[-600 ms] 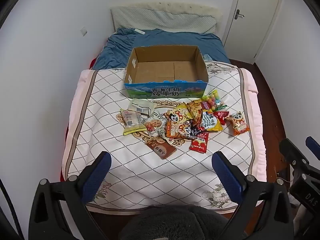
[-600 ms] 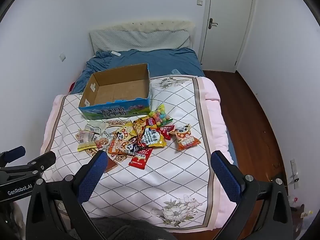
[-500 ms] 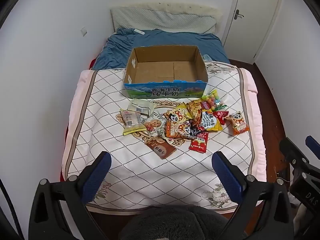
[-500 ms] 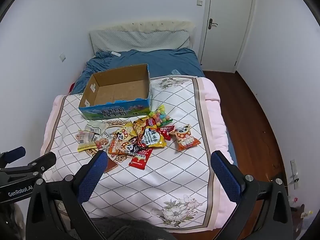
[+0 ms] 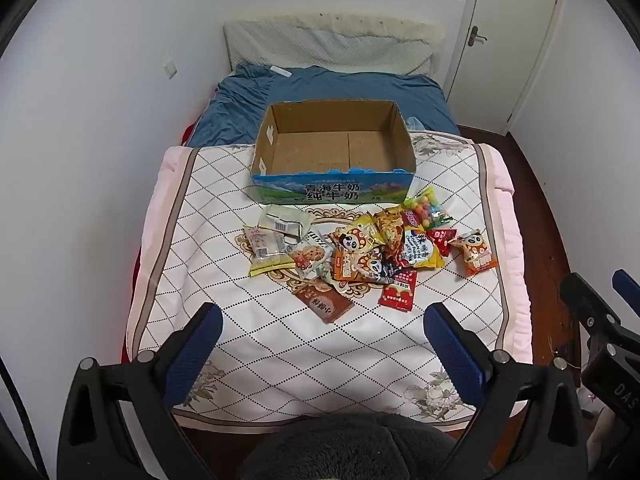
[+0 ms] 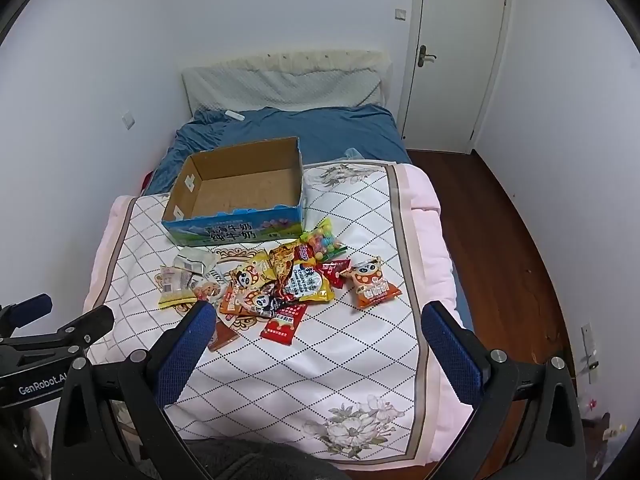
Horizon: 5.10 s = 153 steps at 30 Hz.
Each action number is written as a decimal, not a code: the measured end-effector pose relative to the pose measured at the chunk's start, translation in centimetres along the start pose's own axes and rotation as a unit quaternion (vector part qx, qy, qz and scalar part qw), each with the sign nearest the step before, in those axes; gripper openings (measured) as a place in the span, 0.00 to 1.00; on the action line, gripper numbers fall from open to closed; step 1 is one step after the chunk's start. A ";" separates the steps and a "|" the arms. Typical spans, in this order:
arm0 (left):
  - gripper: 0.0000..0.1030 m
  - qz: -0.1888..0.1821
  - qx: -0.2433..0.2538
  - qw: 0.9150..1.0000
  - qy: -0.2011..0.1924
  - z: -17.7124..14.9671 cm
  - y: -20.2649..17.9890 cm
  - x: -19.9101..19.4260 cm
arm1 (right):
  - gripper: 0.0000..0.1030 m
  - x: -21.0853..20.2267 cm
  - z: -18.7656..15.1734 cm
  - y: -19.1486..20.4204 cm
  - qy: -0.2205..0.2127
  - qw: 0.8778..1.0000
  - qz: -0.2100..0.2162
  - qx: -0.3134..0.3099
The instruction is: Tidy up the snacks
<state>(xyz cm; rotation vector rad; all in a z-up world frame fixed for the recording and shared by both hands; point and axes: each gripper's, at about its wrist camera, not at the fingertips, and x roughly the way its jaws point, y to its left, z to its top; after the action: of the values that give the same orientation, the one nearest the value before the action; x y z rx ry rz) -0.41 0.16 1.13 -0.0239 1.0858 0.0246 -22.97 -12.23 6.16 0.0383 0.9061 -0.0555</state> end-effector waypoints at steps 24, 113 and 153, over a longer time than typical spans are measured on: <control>1.00 0.002 -0.001 1.000 -0.003 0.1 0.1 -0.1 | 1.00 -0.1 0.0 0.2 -0.003 1.000 -0.001 -0.002; 1.00 0.028 -0.116 0.968 0.219 3.3 4.7 31.5 | 1.00 47.6 1.8 6.4 0.325 0.937 -0.048 -0.116; 1.00 0.079 -0.069 0.950 0.293 -8.3 4.6 30.5 | 0.75 38.3 -8.7 4.0 0.367 0.921 0.073 -0.111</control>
<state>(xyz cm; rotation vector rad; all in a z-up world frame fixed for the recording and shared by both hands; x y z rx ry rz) 6.33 4.79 -29.72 -0.0741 1.6773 0.2512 -6.00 -8.94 -29.28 -0.0923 1.6556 0.2163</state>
